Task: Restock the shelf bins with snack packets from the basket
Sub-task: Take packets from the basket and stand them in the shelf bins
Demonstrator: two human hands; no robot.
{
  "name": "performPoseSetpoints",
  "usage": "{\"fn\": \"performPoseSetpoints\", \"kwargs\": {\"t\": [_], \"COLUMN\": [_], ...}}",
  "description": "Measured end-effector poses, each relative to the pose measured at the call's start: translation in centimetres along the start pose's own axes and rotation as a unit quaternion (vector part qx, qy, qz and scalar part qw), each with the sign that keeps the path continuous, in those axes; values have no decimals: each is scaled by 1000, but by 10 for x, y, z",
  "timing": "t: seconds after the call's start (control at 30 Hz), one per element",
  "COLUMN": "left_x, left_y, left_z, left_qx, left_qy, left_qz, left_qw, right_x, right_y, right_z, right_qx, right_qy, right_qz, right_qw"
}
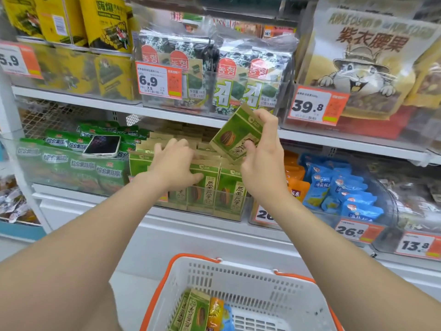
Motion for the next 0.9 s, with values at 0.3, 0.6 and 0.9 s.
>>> {"fn": "performPoseSetpoints", "kwargs": {"t": [0.3,0.6,0.9], "left_x": [13,0,-1], "left_y": [-2,11,12], "left_z": [-5,-9,-29], "left_qx": [-48,-75,-224], "left_qy": [19,41,26], "left_qz": [-12,18,64], "left_qw": [999,996,972], "right_x": [12,42,51], "right_y": [-36,-72,-121], "right_z": [24,39,39], "right_qx": [-3,-148,-227], "right_qy": [-40,-36,-63], "right_qz": [-122,-209,-360], "right_qw": [992,966,903]}}
Point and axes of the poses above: each hand's wrist, its own x-axis towards the middle knuckle, its own y-axis out of the back of the hand, z = x × y, the point moved 9 cm from there along x, towards the middle knuckle, and after that the axes turned 5 degrees about -z, right-handed, at the moved point
